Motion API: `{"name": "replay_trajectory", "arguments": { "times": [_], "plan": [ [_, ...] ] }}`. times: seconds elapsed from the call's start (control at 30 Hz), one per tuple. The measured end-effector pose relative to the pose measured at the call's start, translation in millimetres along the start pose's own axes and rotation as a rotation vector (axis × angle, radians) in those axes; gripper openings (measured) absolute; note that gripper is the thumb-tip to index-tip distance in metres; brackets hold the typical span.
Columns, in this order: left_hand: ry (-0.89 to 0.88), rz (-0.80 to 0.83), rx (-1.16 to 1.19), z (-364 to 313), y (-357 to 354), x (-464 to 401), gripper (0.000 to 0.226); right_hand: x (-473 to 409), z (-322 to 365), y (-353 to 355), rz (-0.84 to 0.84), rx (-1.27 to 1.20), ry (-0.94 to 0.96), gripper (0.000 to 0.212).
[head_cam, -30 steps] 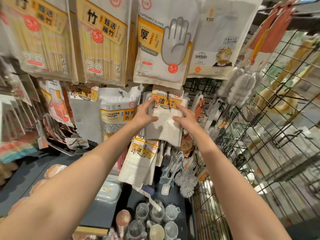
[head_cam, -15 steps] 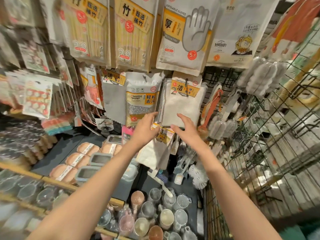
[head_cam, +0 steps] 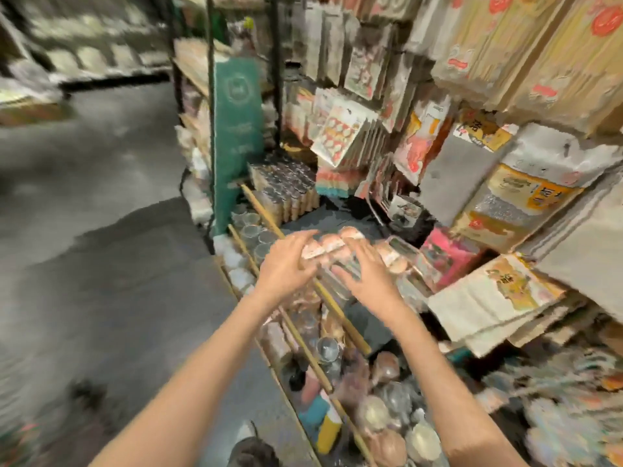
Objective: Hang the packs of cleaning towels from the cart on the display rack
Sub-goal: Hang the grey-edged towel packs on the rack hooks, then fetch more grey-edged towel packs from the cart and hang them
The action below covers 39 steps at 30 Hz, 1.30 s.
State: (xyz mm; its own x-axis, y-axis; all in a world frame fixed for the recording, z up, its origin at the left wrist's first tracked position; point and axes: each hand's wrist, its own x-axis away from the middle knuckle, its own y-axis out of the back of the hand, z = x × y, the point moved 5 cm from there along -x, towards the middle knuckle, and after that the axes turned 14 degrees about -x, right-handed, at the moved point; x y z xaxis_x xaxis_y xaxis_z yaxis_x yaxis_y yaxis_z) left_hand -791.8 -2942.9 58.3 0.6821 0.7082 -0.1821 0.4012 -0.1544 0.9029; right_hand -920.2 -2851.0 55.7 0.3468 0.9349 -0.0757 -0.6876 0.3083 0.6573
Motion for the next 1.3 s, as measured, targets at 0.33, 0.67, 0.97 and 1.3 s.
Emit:
{"name": "replay_trajectory", "arguments": {
  "times": [0.33,0.67,0.97,1.3],
  "plan": [
    [0.476,-0.220,-0.201,207.3,101.1,98.8,0.059,-70.4,158.1,-190.0,0.371,0.108,0.381,0.069],
    [0.929,-0.296,-0.311,389.6,180.2,237.8,0.058,-92.0,295.4,-389.1,0.628,0.100,0.654,0.070],
    [1.247,-0.422,-0.288,460.7,210.0,330.9,0.056,-80.5,391.8,-522.3,0.888,0.076,0.900,0.067],
    [1.745,-0.586,-0.237,538.5,210.4,402.4,0.059,-66.6,479.4,-673.8,1.306,0.154,1.261,0.068]
  ]
}}
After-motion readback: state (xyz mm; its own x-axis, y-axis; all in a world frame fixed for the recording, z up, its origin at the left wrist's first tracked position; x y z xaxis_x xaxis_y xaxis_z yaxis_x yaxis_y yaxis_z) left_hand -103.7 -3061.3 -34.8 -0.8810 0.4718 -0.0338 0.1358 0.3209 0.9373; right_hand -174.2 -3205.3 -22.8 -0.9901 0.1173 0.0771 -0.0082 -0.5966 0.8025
